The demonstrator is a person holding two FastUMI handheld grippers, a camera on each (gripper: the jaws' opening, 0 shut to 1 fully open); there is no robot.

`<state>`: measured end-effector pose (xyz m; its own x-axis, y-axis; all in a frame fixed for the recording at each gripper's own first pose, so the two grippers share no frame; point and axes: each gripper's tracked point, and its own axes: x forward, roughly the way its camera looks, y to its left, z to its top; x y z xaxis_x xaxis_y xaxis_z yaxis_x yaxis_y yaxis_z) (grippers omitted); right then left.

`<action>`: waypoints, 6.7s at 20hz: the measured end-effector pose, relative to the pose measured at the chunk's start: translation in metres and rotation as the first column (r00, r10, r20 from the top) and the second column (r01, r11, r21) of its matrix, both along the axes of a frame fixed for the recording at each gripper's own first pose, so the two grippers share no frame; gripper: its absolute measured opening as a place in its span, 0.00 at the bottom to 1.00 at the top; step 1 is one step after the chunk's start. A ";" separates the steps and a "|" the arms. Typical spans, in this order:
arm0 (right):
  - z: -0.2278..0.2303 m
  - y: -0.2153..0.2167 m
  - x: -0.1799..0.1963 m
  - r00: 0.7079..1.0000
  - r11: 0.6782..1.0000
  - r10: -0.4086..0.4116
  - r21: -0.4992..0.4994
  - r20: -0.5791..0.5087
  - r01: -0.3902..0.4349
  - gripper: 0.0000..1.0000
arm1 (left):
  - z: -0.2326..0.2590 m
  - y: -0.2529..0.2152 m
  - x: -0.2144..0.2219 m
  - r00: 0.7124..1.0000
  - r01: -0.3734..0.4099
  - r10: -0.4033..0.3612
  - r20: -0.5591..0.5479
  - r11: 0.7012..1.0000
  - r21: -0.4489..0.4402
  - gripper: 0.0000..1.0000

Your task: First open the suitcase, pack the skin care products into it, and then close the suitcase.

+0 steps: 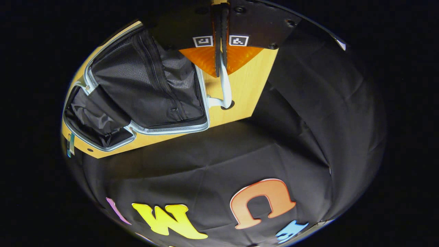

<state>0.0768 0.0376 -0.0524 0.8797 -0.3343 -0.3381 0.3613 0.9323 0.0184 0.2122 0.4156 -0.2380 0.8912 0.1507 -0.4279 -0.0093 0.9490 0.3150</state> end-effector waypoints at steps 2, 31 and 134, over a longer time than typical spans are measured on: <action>0.001 0.001 -0.003 1.000 1.000 0.003 -0.005 -0.002 -0.003 0.80 | -0.020 0.003 -0.003 1.000 -0.006 0.004 -0.031 0.999 -0.054 0.03; -0.079 -0.184 -0.021 0.999 0.991 0.049 0.124 -0.023 -0.046 0.79 | 0.048 -0.293 -0.106 0.997 0.025 -0.009 0.071 0.976 -0.217 0.94; -0.154 -0.055 0.017 0.910 0.927 0.358 0.192 -0.208 -0.321 0.37 | -0.090 -0.326 -0.025 0.850 -0.094 -0.038 -0.526 0.970 -0.222 0.40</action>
<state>0.0942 -0.0177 -0.2066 0.8197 0.0415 -0.5712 0.0344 0.9920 0.1215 0.1874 0.0893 -0.3279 0.5214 0.0107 -0.8532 0.0661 0.9964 0.0529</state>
